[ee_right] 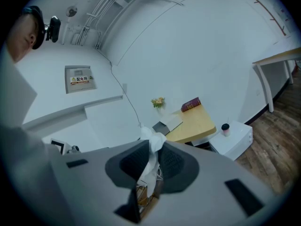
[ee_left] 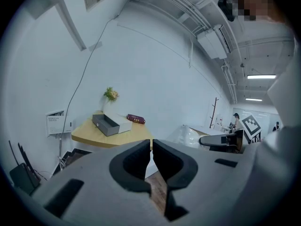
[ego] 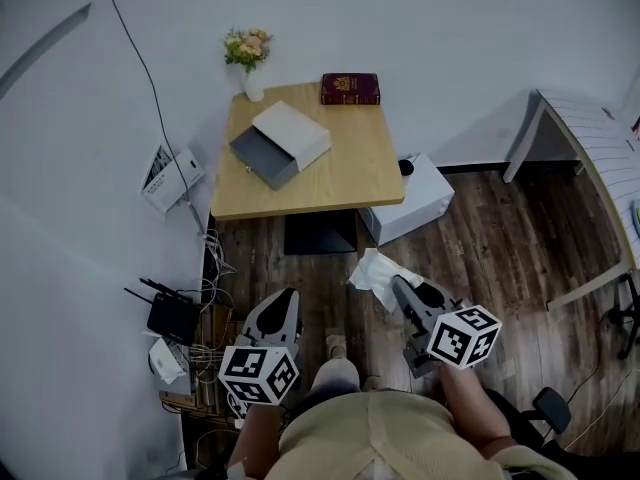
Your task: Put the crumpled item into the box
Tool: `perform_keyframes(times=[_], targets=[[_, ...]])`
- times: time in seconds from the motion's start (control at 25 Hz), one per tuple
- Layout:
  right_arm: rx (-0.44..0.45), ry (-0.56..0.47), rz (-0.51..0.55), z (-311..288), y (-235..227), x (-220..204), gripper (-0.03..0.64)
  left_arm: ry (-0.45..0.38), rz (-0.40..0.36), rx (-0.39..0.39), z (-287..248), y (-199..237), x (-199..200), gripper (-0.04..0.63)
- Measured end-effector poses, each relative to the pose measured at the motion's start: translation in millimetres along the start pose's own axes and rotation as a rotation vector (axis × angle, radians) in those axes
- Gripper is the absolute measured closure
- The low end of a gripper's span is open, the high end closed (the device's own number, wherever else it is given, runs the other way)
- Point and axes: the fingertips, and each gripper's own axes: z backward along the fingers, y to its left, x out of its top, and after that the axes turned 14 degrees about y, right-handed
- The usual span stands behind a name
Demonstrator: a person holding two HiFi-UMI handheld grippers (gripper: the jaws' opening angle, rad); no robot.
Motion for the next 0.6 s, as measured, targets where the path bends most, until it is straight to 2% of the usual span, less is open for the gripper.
perform_keyframes(times=[0.6], targets=[[-0.017, 0.050, -0.005, -65, -20, 34, 0.548, 0.027, 0.034, 0.010, -50, 53, 26, 0.561]])
